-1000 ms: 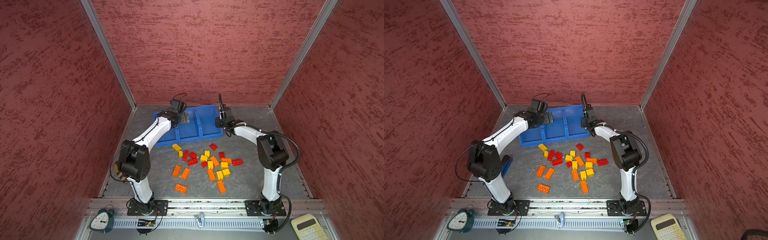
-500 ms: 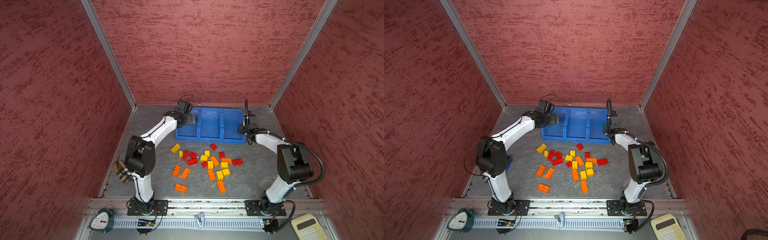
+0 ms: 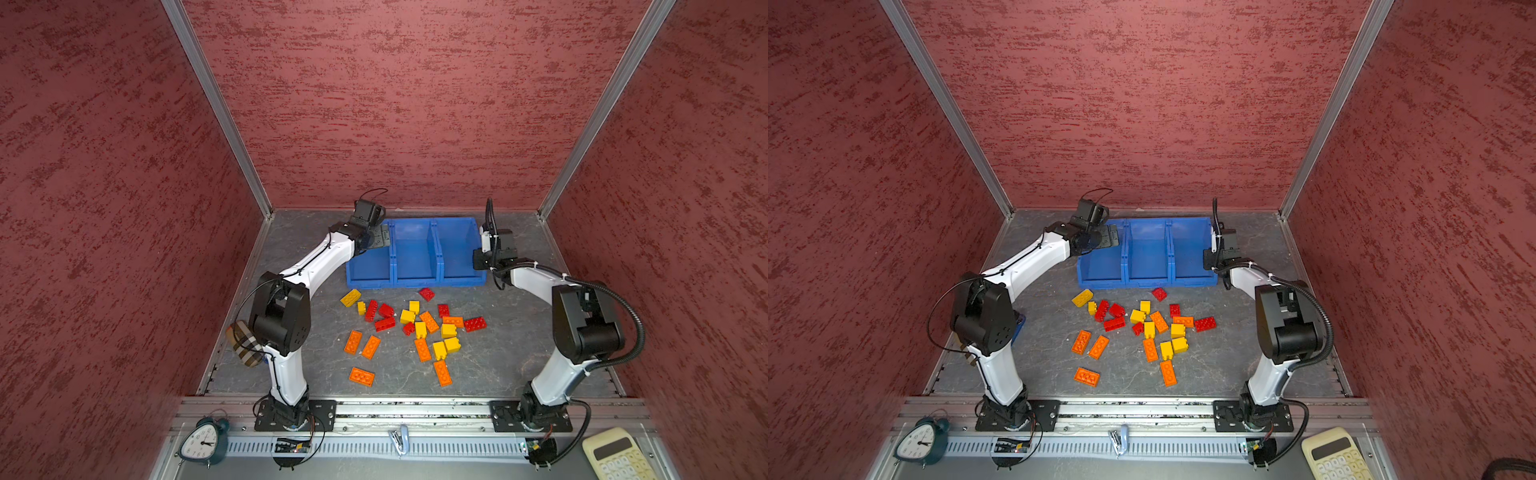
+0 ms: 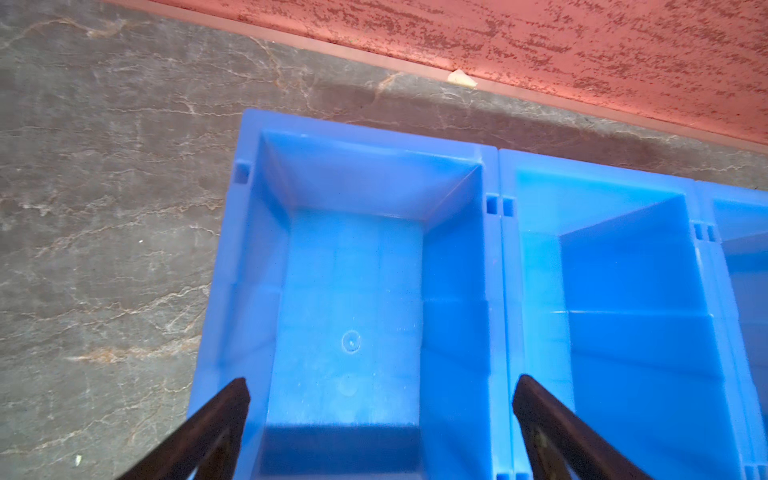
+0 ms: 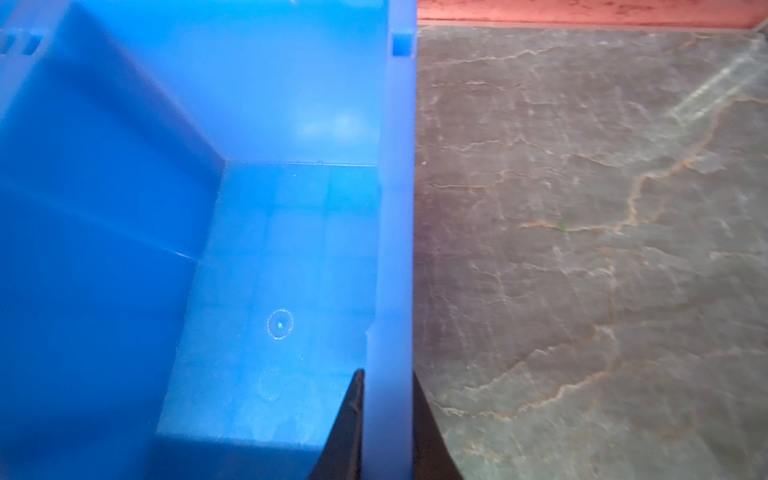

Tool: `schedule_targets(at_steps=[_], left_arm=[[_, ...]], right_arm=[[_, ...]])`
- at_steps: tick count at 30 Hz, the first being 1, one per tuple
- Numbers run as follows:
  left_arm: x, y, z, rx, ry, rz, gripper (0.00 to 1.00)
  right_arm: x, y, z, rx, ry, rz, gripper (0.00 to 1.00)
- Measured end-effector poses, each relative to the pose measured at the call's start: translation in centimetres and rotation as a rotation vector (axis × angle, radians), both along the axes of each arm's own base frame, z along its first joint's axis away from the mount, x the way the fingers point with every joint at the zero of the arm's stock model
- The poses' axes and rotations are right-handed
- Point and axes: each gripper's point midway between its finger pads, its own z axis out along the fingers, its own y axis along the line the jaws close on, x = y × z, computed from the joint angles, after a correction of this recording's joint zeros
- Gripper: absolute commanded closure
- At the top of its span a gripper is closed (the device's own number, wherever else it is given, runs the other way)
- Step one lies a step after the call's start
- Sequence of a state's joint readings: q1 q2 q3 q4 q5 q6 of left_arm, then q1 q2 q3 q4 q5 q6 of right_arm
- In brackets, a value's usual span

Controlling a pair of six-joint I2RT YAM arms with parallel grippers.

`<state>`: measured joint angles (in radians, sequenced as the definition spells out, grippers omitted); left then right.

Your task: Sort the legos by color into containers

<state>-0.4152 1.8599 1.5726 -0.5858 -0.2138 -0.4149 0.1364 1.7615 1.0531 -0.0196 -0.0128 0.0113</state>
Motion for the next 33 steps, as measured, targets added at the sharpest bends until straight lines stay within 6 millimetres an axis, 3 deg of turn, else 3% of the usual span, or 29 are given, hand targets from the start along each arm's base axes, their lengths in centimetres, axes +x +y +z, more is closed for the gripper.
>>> schedule_targets(at_steps=[5, 7, 11, 15, 17, 23, 26, 31, 33], left_arm=[[-0.1, 0.6, 0.0, 0.008, -0.001, 0.014, 0.01], [-0.1, 0.7, 0.2, 0.009, -0.005, 0.017, 0.01], [-0.4, 1.1, 0.5, 0.008, -0.011, 0.025, 0.01], [-1.9, 2.1, 1.0, 0.009, -0.010, 0.053, 0.01], [-3.5, 3.0, 1.2, 0.013, -0.007, 0.077, 0.01], [-9.0, 5.6, 1.5, 0.005, 0.018, 0.106, 0.00], [-11.3, 6.6, -0.3, -0.024, 0.087, 0.110, 0.01], [-14.6, 8.8, -7.3, -0.137, 0.286, 0.152, 0.07], [-16.0, 8.6, -9.4, -0.174, 0.337, 0.133, 0.09]], right_arm=[[0.4, 0.3, 0.1, 0.008, -0.001, 0.009, 0.82], [0.4, 0.3, 0.1, 0.017, 0.000, -0.001, 0.77], [0.2, 0.4, 0.3, 0.036, 0.005, -0.017, 0.45], [-0.3, 0.3, 1.7, 0.047, -0.005, -0.037, 0.26], [-0.6, 0.1, 3.2, 0.051, -0.028, -0.054, 0.01], [-2.1, -1.1, 6.9, 0.078, -0.110, -0.138, 0.01], [-2.8, -1.6, 7.4, 0.089, -0.126, -0.172, 0.01], [-3.1, -1.8, 7.3, 0.101, -0.127, -0.196, 0.01], [-3.0, -1.8, 7.4, 0.103, -0.132, -0.198, 0.01]])
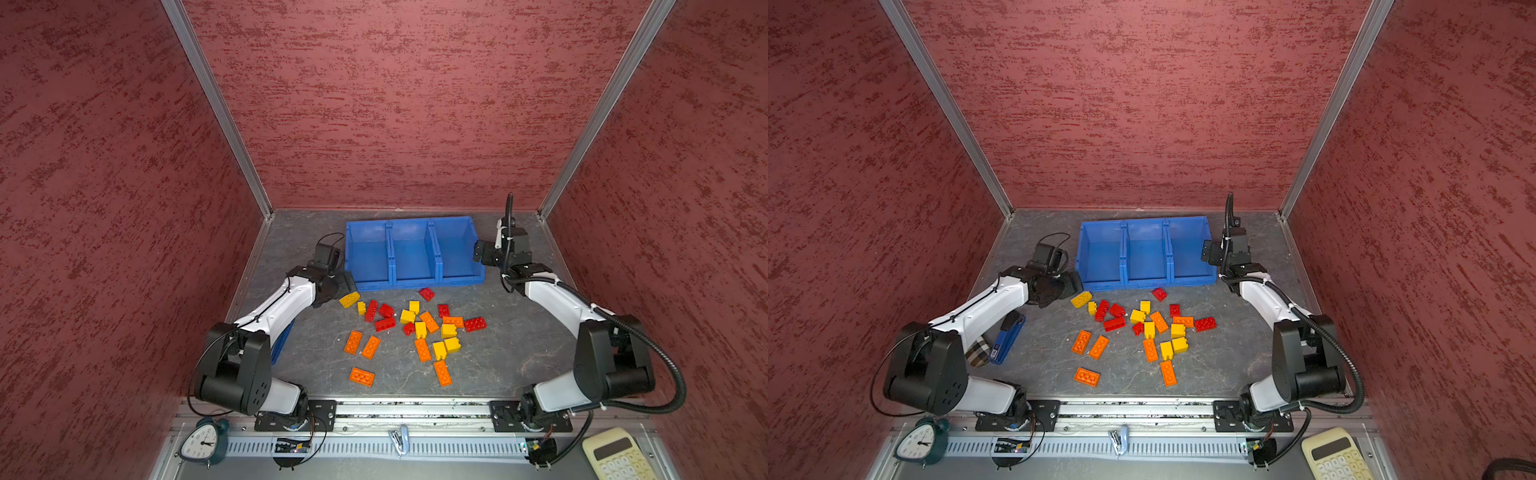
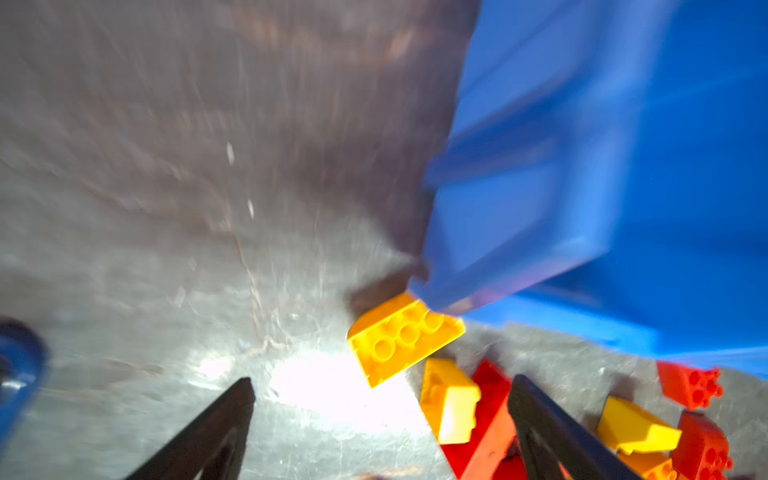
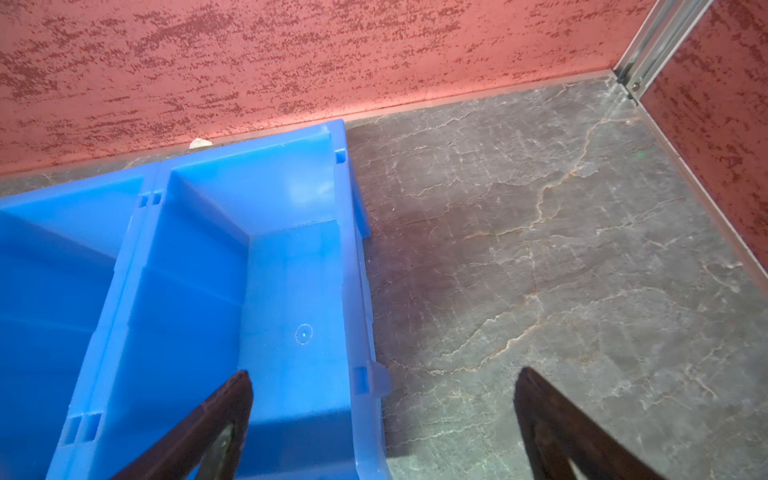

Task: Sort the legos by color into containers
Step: 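Lower the left gripper onto a yellow brick beside the bin and grasp it, then lift the yellow brick and drop it into the bin compartment nearest the left gripper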

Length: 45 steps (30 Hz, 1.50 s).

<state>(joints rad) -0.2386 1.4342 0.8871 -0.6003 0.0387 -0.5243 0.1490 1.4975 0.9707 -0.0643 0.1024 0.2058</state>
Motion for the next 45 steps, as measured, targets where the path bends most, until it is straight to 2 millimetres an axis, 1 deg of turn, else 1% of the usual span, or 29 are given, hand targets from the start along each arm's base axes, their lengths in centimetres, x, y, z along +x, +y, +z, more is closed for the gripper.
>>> schedule_targets(at_steps=[1, 3, 8, 14, 16, 19, 21, 24, 27, 28, 30, 33, 35, 37, 40, 43, 45], left_arm=[[-0.5, -0.4, -0.7, -0.019, 0.015, -0.016, 0.09], [-0.8, -0.9, -1.4, -0.032, 0.027, -0.042, 0.10], [0.5, -1.3, -2.8, -0.002, 0.031, -0.080, 0.11], [2.2, -2.5, -4.3, 0.120, 0.049, -0.164, 0.11], [3.0, -2.9, -4.6, 0.151, 0.049, -0.190, 0.14], [3.7, -3.4, -4.9, 0.183, 0.048, -0.227, 0.17], [3.4, -3.8, -5.1, 0.202, 0.048, -0.254, 0.20], [2.1, -4.9, -5.4, 0.215, 0.056, -0.314, 0.26], [1.0, -5.7, -5.5, 0.226, 0.061, -0.361, 0.26], [0.7, -5.7, -5.6, 0.229, 0.063, -0.366, 0.26], [0.6, -5.6, -5.6, 0.238, 0.065, -0.361, 0.30], [0.6, -5.2, -5.7, 0.258, 0.076, -0.346, 0.40], [0.9, -5.1, -5.6, 0.266, 0.074, -0.331, 0.44], [1.0, -5.0, -5.7, 0.270, 0.072, -0.326, 0.45], [1.0, -5.0, -5.6, 0.269, 0.069, -0.324, 0.47], [0.9, -4.9, -5.6, 0.268, 0.059, -0.318, 0.52], [0.4, -4.5, -5.6, 0.268, 0.056, -0.316, 0.56]], right_arm=[[0.0, 0.0, 0.0, 0.000, 0.000, 0.000, 0.01], [0.0, 0.0, 0.0, 0.000, 0.000, -0.001, 0.01], [0.0, -0.1, 0.0, -0.002, -0.002, -0.005, 0.01], [0.1, -0.1, 0.1, -0.002, -0.008, -0.006, 0.01], [0.1, -0.1, 0.1, -0.003, -0.008, -0.006, 0.01], [0.1, -0.1, 0.1, -0.003, -0.008, -0.006, 0.01], [0.1, -0.1, 0.1, -0.003, -0.007, -0.007, 0.01], [0.1, -0.1, 0.2, -0.004, -0.009, -0.007, 0.01], [0.2, -0.1, 0.3, -0.003, -0.013, -0.006, 0.01], [0.2, -0.1, 0.2, -0.003, -0.014, -0.006, 0.01], [0.3, -0.1, 0.1, -0.003, -0.011, -0.005, 0.01], [0.3, 0.1, -0.4, 0.000, 0.000, 0.003, 0.01], [0.4, 0.6, -0.7, 0.010, 0.007, 0.033, 0.01], [0.4, 1.6, -1.0, 0.028, 0.016, 0.084, 0.01], [0.9, 3.3, -1.6, 0.048, 0.033, 0.162, 0.01], [1.5, 5.2, -2.3, 0.052, 0.053, 0.218, 0.01], [2.0, 6.4, -2.8, 0.063, 0.067, 0.252, 0.02]])
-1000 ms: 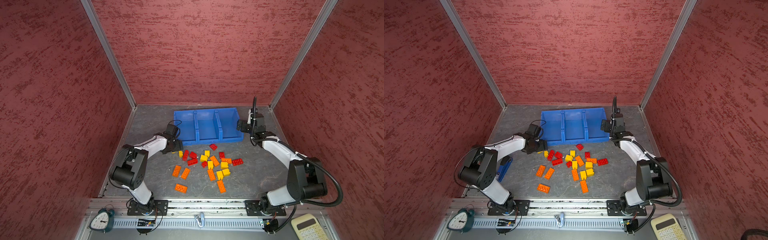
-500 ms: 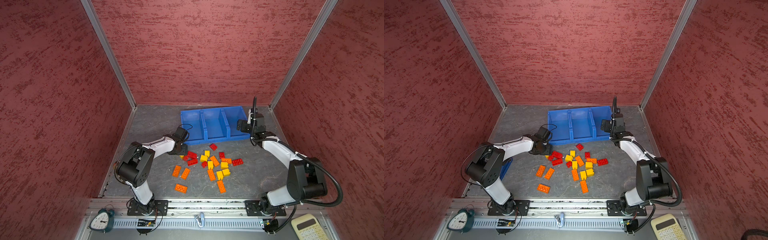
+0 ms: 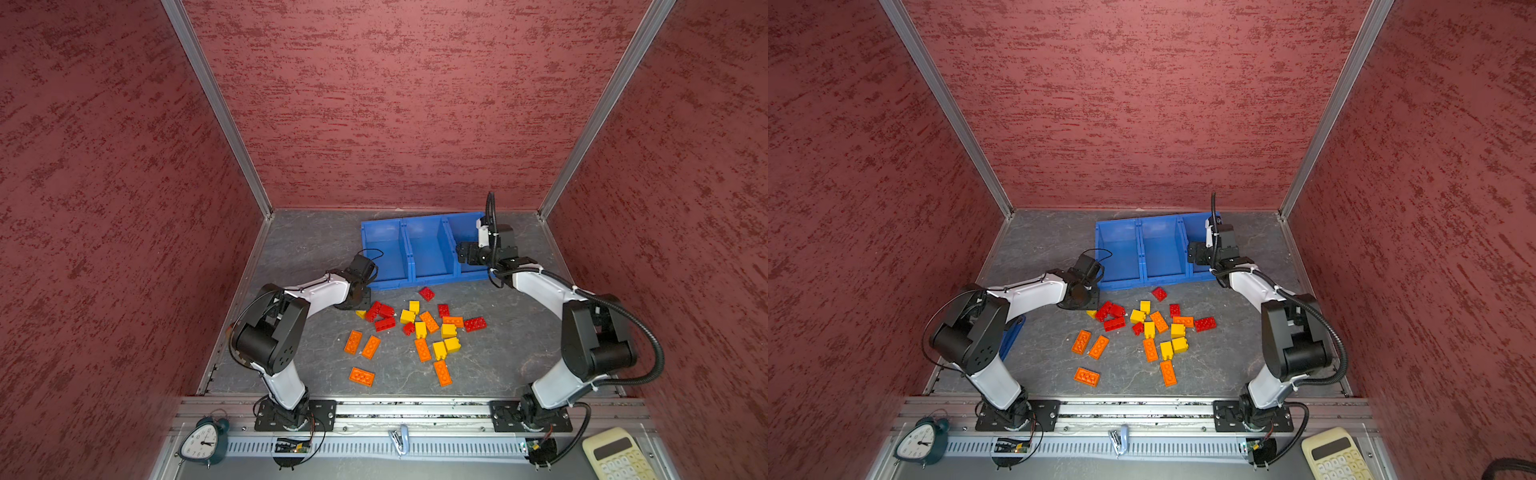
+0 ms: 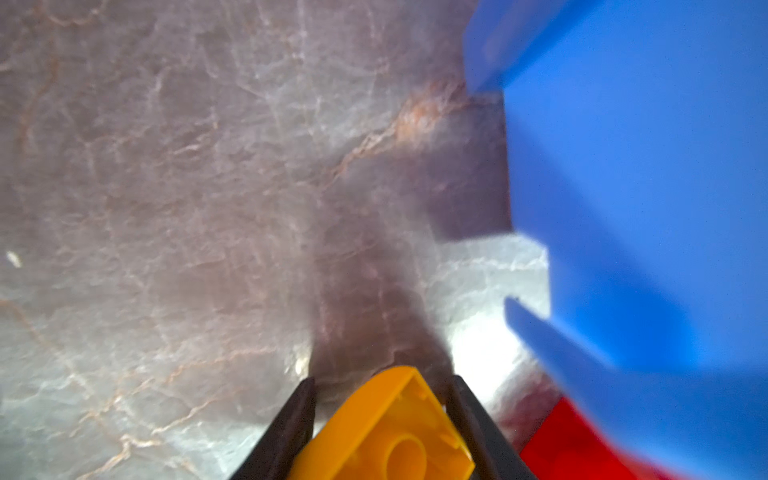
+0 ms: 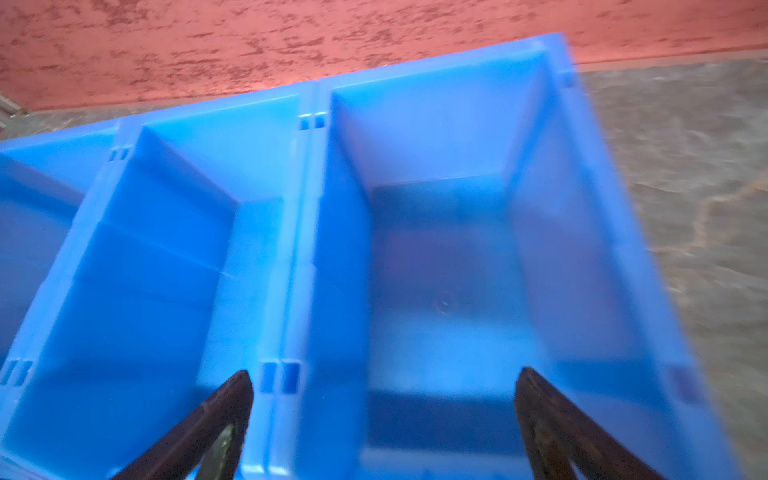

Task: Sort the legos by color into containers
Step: 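Lift the yellow brick and drop it into the bin compartment nearest the left gripper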

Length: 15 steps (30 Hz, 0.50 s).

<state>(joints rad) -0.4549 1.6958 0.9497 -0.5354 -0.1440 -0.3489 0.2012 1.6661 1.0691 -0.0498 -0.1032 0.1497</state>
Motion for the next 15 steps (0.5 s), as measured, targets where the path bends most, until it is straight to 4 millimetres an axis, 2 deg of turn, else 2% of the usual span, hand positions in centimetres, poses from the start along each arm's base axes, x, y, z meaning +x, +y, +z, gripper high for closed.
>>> schedule_targets(at_steps=[4, 10, 15], left_arm=[[-0.6, 0.6, 0.5, -0.009, -0.016, 0.008, 0.59], [-0.3, 1.0, 1.8, -0.028, -0.064, 0.017, 0.63], [0.0, 1.2, 3.5, -0.031, -0.118, 0.021, 0.65]], right_arm=[[-0.1, 2.8, -1.1, 0.029, 0.031, 0.092, 0.02], [-1.3, 6.5, -2.1, 0.060, 0.066, 0.211, 0.02], [-2.0, 8.6, -2.5, 0.085, 0.081, 0.276, 0.03]])
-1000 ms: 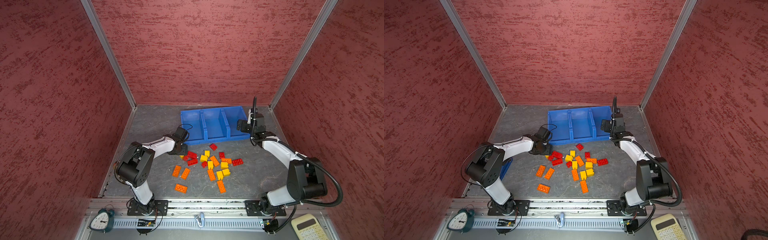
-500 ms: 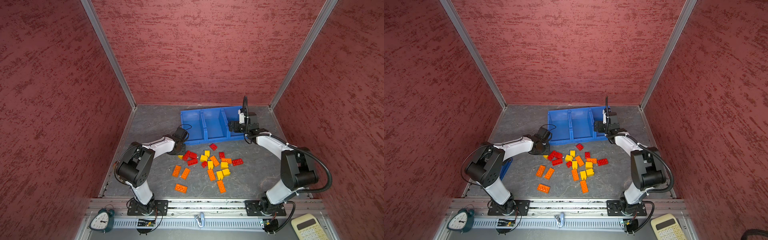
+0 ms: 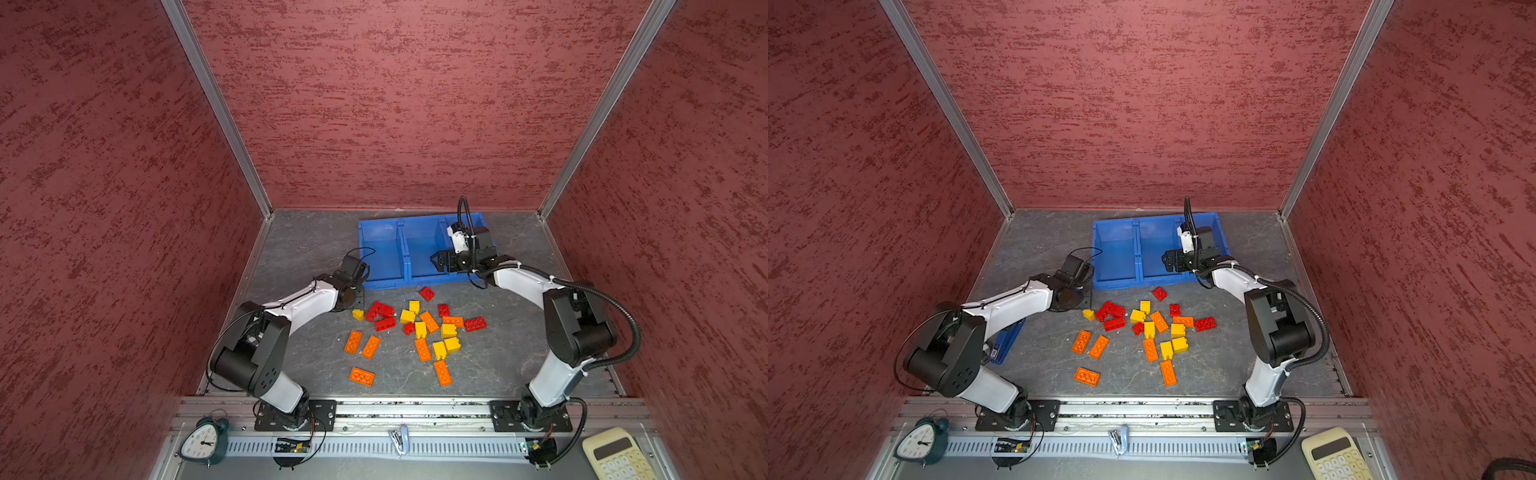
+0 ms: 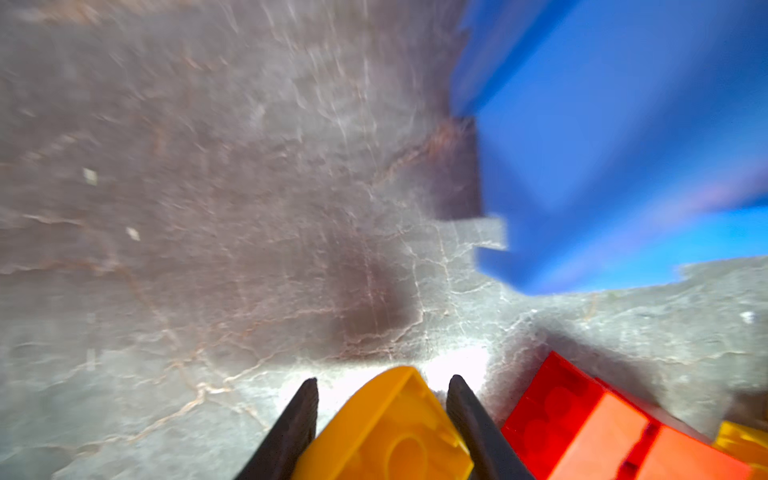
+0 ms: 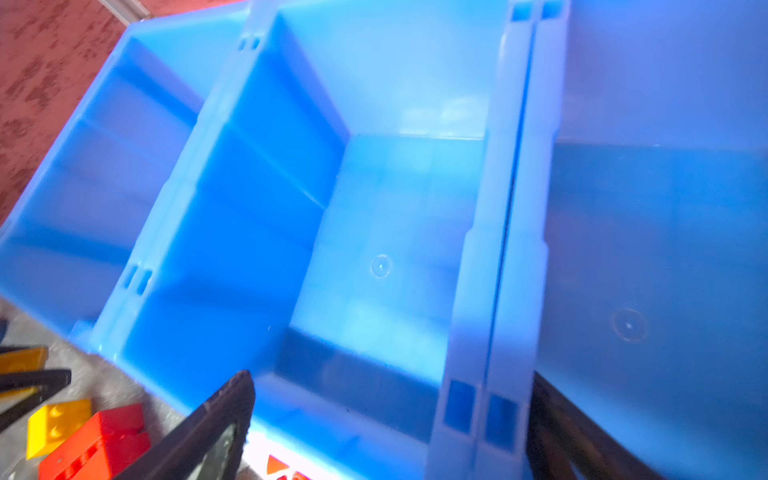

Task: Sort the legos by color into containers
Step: 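Lift the yellow brick and drop it into the bin compartment nearest the left gripper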

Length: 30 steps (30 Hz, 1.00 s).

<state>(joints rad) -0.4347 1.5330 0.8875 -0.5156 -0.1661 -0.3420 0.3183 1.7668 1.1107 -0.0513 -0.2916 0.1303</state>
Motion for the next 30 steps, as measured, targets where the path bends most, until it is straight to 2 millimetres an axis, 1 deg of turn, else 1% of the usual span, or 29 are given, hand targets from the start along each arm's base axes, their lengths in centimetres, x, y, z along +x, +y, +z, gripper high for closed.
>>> schedule_targets(at_steps=[3, 6, 9, 11, 12, 15, 18, 20, 23, 25, 28, 30], left_arm=[[0.4, -0.4, 2.3, -0.008, -0.062, -0.008, 0.66], [1.7, -1.7, 5.8, -0.043, -0.143, -0.022, 0.66], [3.6, -3.0, 9.2, -0.087, -0.221, -0.028, 0.66], [5.0, -3.8, 10.8, -0.105, -0.254, -0.028, 0.65], [5.8, -4.1, 11.3, -0.111, -0.263, -0.025, 0.65], [8.3, -5.4, 11.2, -0.108, -0.261, -0.019, 0.66], [10.7, -6.1, 9.5, -0.074, -0.239, -0.006, 0.65], [12.2, -6.1, 7.9, -0.050, -0.215, 0.011, 0.65], [14.2, -5.5, 6.0, -0.031, -0.190, 0.046, 0.65], [15.6, -4.4, 5.0, -0.023, -0.179, 0.074, 0.64], [18.2, -3.4, 4.5, -0.020, -0.189, 0.093, 0.64], [20.0, -3.3, 4.4, -0.022, -0.203, 0.092, 0.64]], right_arm=[[-0.2, 1.2, -0.1, 0.012, 0.005, 0.033, 0.03], [-0.6, 2.2, -0.1, 0.017, 0.009, 0.053, 0.03], [-0.5, 2.2, -0.2, 0.016, 0.011, 0.026, 0.02], [-0.2, 2.0, 0.0, 0.016, 0.005, 0.000, 0.01], [-0.2, 2.0, 0.2, 0.017, -0.001, -0.006, 0.01], [-0.2, 1.5, 1.2, 0.024, -0.028, -0.039, 0.01], [-0.2, 0.7, 2.9, 0.022, -0.072, -0.081, 0.01], [-0.1, -0.1, 4.1, 0.015, -0.105, -0.119, 0.01], [0.1, -1.2, 5.5, -0.004, -0.145, -0.175, 0.01], [0.3, -1.8, 5.9, -0.019, -0.161, -0.208, 0.01], [0.5, -2.5, 5.7, -0.043, -0.165, -0.242, 0.01], [0.5, -2.8, 5.5, -0.055, -0.160, -0.257, 0.01]])
